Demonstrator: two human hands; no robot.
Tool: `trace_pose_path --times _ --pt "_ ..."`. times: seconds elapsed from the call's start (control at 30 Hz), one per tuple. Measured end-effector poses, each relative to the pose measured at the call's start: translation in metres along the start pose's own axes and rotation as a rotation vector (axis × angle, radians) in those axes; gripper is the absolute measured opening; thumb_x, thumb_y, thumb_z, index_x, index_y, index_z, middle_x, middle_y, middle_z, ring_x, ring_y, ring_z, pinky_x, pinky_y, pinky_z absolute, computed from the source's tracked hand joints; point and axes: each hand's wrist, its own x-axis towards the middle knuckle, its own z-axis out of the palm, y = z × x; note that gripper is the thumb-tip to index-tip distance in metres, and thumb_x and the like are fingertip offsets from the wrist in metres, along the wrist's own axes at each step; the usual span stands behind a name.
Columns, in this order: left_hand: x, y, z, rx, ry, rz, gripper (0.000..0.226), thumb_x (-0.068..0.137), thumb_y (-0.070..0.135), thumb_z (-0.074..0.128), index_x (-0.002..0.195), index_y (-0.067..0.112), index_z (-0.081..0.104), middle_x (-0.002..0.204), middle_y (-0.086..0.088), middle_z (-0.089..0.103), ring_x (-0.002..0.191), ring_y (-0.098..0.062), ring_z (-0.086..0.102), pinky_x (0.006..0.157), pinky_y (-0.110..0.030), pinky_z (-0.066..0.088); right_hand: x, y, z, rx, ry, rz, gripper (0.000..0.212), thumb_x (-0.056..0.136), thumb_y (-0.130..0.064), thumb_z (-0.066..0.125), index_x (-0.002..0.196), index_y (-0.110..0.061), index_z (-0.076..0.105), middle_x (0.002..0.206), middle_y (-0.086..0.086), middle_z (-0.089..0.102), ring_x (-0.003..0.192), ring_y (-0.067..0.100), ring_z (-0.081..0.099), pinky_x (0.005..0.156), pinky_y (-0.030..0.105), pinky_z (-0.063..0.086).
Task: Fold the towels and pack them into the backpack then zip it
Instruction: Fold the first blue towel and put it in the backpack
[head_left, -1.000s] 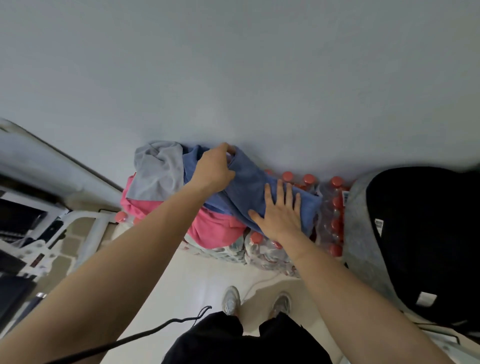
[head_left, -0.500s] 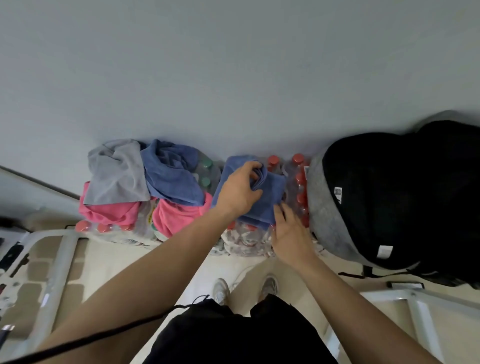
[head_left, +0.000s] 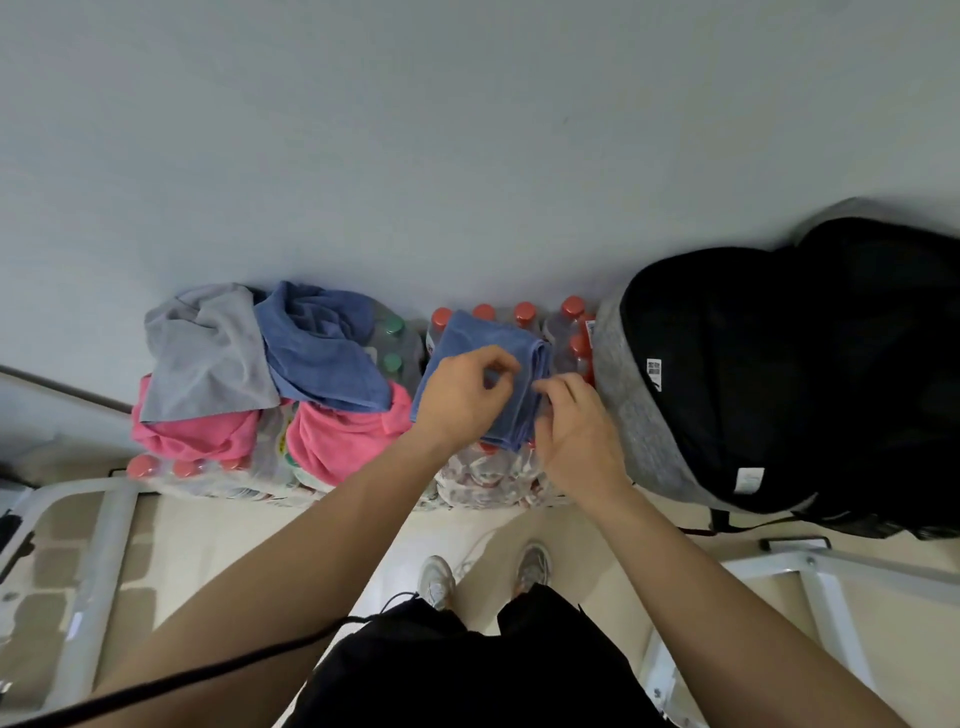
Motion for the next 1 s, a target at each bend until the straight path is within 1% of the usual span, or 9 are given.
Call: trace_pose_path --times 0.17,0.27,0.37,0.5,0.57,0.67,0.73,0.87,1.0 --pt "-0.001 -0.039 -0.003 0.499 0.086 0.25 0.048 0.081 0.031 0.069 0.125 0.016 0.062 0.135 -0.006 0.058 0.122 -0.032 0.052 0.094 -0.048 0.049 0.042 -0.023 0.012 -0.301 -0.153 -0.188 0.045 0.087 -0.021 0.057 0.131 -0.015 0.059 0.14 0.008 0.054 0.126 0.03 0.05 0.102 0.045 0.042" --pt "-0.008 -0.051 0.007 0.527 -0.1 0.196 0.075 0.087 0.047 0.061 0.151 0.018 0.034 0.16 -0.002 0.029 0.148 -0.025 0.024 0.116 -0.048 0.027 0.052 -0.007 0.021 -0.462 -0.369 -0.065 0.063 0.099 -0.036 0.043 0.153 -0.009 0.027 0.161 0.011 0.024 0.148 0.027 0.023 0.12 0.043 0.018" --pt "-0.015 -0.061 0.018 0.536 -0.174 0.176 0.073 0.098 0.053 0.04 0.158 0.02 0.012 0.165 0.004 0.004 0.153 -0.018 0.001 0.122 -0.047 0.008 0.052 0.011 0.025 -0.53 -0.545 0.044 0.072 0.103 -0.043 0.028 0.156 -0.006 -0.003 0.165 0.01 -0.004 0.153 0.021 -0.001 0.122 0.042 0.005" --pt "-0.012 -0.064 0.022 0.552 -0.271 0.143 0.072 0.101 0.053 0.032 0.158 0.021 0.003 0.165 0.005 -0.007 0.152 -0.017 -0.007 0.123 -0.048 0.002 0.053 0.012 0.031 -0.588 -0.62 0.052 0.072 0.104 -0.044 0.019 0.153 -0.003 -0.014 0.164 0.013 -0.015 0.152 0.023 -0.01 0.122 0.043 0.0" --pt "-0.004 -0.055 0.012 0.4 -0.304 0.113 0.071 0.098 0.046 0.045 0.157 0.021 0.016 0.165 0.004 0.005 0.152 -0.017 0.004 0.123 -0.046 0.007 0.058 0.007 0.028 -0.609 -0.651 0.074 0.072 0.103 -0.043 0.022 0.154 -0.004 -0.012 0.164 0.012 -0.012 0.152 0.023 -0.008 0.123 0.047 0.001" --pt "0.007 -0.051 -0.011 0.052 -0.011 0.042 0.039 0.093 0.02 0.057 0.131 0.016 0.057 0.139 -0.005 0.053 0.127 -0.027 0.049 0.105 -0.04 0.041 0.071 -0.002 0.019 -0.557 -0.503 0.016 0.068 0.098 -0.039 0.041 0.153 -0.006 0.02 0.162 0.012 0.02 0.148 0.027 0.018 0.12 0.047 0.018" --pt "0.012 -0.057 -0.019 0.107 0.11 -0.067 0.037 0.091 0.018 0.058 0.128 0.016 0.054 0.127 -0.01 0.055 0.112 -0.034 0.054 0.094 -0.045 0.045 0.085 -0.006 0.016 -0.48 -0.357 -0.081 0.056 0.095 -0.033 0.049 0.144 -0.009 0.039 0.147 0.011 0.042 0.134 0.029 0.039 0.111 0.043 0.032" --pt "0.018 -0.059 -0.02 0.217 -0.13 -0.358 0.049 0.094 0.034 0.059 0.129 0.005 0.041 0.124 -0.023 0.057 0.111 -0.043 0.056 0.086 -0.046 0.046 0.115 -0.006 0.018 -0.336 -0.524 -0.079 0.065 0.096 -0.033 0.055 0.151 -0.012 0.027 0.146 0.014 0.042 0.129 0.036 0.045 0.105 0.046 0.041" --pt "0.033 -0.063 -0.03 0.219 -0.229 -0.367 0.045 0.088 0.04 0.067 0.113 0.004 0.055 0.106 -0.016 0.065 0.105 -0.038 0.061 0.075 -0.036 0.043 0.127 -0.008 0.017 -0.304 -0.69 -0.026 0.078 0.08 -0.032 0.073 0.146 -0.016 0.035 0.138 0.013 0.052 0.121 0.036 0.054 0.094 0.044 0.049"
